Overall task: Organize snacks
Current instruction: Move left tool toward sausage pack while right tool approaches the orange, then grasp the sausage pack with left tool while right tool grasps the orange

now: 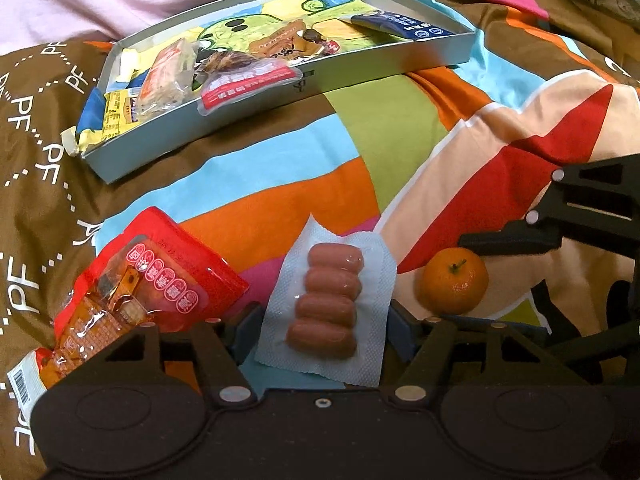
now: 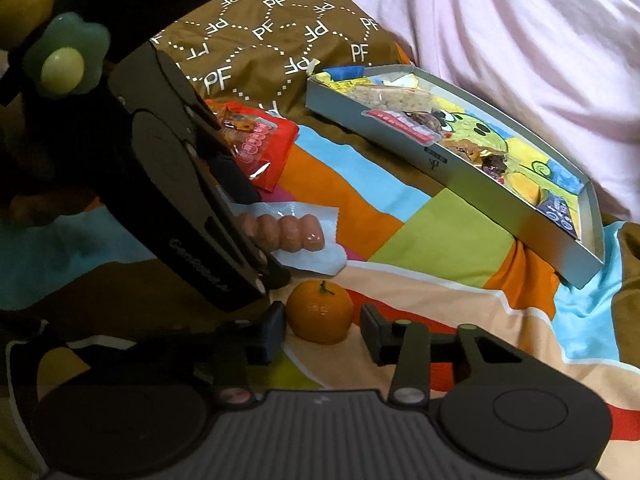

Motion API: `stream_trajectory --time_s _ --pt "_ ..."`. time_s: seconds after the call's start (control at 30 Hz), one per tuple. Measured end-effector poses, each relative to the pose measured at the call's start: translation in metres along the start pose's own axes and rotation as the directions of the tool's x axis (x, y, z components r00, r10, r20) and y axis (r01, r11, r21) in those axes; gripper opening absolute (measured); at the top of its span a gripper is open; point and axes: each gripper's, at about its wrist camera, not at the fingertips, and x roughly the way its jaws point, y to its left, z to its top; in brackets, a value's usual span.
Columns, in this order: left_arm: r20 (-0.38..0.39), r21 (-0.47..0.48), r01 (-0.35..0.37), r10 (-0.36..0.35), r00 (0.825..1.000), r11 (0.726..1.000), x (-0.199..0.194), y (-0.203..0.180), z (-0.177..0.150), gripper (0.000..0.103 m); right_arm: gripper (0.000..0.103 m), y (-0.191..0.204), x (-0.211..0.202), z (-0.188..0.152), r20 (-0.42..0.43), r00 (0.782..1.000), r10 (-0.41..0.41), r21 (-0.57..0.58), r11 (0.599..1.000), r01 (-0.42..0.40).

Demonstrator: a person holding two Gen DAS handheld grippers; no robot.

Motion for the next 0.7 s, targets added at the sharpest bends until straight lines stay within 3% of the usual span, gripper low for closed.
stream_trajectory --time_s 0.23,0.43,0.7 --pt "-0.004 0.015 -0.034 0.034 0.999 0.999 -0.002 -0.006 0.001 0.066 0.04 -0.002 -0.001 0.001 -0.003 1.0 0.002 0.028 1.0 -0.002" --pt "-0.009 0.018 -0.068 0.068 0.998 0.998 -0.006 -0.011 0.002 0.06 0.04 0.004 -0.002 0.001 -0.003 0.999 -0.032 -0.014 0.999 0.032" --pt "-0.032 -0.041 -0.027 0.026 0.999 0.999 -0.01 -0.005 0.005 0.058 0.04 0.009 -0.004 0.003 -0.01 0.996 -0.092 -0.037 0.995 0.091"
